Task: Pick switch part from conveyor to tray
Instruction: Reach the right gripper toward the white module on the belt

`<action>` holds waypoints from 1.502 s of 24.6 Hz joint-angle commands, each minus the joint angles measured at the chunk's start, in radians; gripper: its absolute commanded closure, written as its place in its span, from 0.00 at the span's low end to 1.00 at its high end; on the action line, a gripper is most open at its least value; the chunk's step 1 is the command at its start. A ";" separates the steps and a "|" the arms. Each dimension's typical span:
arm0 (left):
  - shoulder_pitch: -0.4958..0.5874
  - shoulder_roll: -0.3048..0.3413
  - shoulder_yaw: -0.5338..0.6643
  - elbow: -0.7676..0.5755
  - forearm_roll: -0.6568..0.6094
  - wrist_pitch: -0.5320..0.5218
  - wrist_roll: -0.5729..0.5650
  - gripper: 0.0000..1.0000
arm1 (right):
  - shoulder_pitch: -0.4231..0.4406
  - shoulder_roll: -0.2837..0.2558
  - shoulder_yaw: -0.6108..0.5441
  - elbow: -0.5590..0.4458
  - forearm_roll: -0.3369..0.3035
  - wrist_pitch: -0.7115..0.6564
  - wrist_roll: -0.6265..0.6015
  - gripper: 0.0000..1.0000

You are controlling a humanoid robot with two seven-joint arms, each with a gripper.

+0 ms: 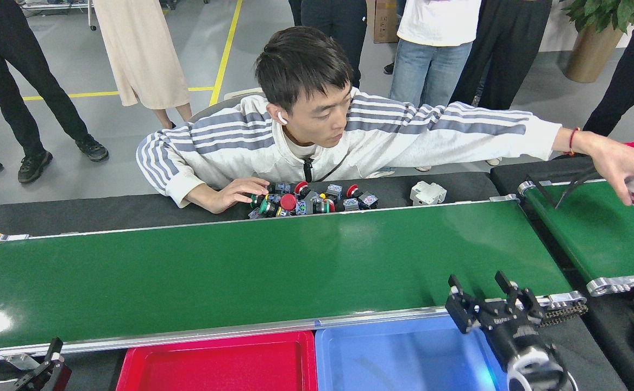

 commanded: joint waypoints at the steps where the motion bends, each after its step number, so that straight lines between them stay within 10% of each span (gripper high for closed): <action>1: -0.004 0.011 -0.001 -0.010 0.002 -0.005 0.007 0.00 | 0.047 -0.008 -0.013 -0.072 0.002 -0.002 -0.108 0.00; 9: -0.050 0.015 -0.067 -0.002 0.012 -0.010 0.012 0.00 | 0.242 0.024 -0.013 -0.090 0.078 0.021 -0.148 0.00; 37: -0.067 0.028 -0.058 0.067 0.014 0.001 0.012 0.00 | 0.080 0.043 -0.116 -0.062 0.022 0.045 -0.002 0.00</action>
